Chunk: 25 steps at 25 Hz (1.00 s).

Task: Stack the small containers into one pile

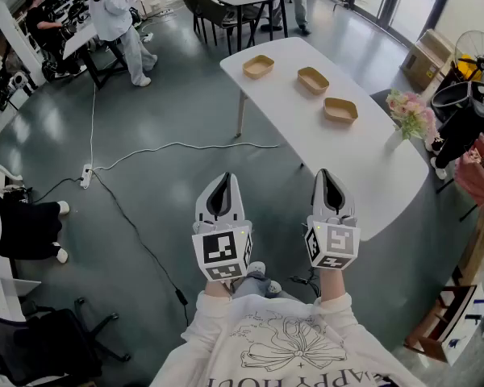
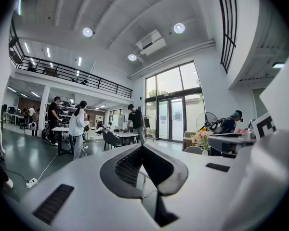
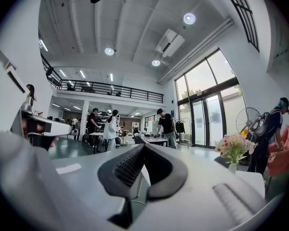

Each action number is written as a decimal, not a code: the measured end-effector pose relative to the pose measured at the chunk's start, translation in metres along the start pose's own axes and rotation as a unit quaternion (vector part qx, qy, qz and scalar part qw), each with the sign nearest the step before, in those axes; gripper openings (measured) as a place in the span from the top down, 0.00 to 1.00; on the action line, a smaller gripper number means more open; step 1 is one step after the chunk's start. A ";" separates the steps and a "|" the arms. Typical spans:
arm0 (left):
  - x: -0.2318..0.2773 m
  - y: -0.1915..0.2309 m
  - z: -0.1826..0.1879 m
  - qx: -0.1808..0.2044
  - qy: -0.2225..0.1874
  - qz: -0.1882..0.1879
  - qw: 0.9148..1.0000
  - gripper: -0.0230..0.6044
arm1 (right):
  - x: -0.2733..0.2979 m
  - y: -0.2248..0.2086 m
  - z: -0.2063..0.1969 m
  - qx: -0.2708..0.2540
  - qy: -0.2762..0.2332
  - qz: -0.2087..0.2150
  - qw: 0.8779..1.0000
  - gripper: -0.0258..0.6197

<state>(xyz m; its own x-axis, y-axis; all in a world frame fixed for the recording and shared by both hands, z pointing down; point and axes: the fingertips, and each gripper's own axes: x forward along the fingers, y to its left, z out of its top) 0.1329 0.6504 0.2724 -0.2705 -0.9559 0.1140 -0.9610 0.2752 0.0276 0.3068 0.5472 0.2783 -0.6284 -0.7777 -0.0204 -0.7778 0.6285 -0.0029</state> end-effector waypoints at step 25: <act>0.063 0.054 -0.009 -0.008 0.009 0.001 1.000 0.95 | 0.078 0.017 -0.020 0.031 0.009 -0.016 0.999 0.94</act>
<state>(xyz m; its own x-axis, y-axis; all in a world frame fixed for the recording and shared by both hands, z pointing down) 0.0642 0.6057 0.2902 -0.2703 -0.9536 0.1323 -0.9596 0.2780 0.0427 0.2445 0.4966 0.2967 -0.6038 -0.7971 -0.0012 -0.7953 0.6026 -0.0658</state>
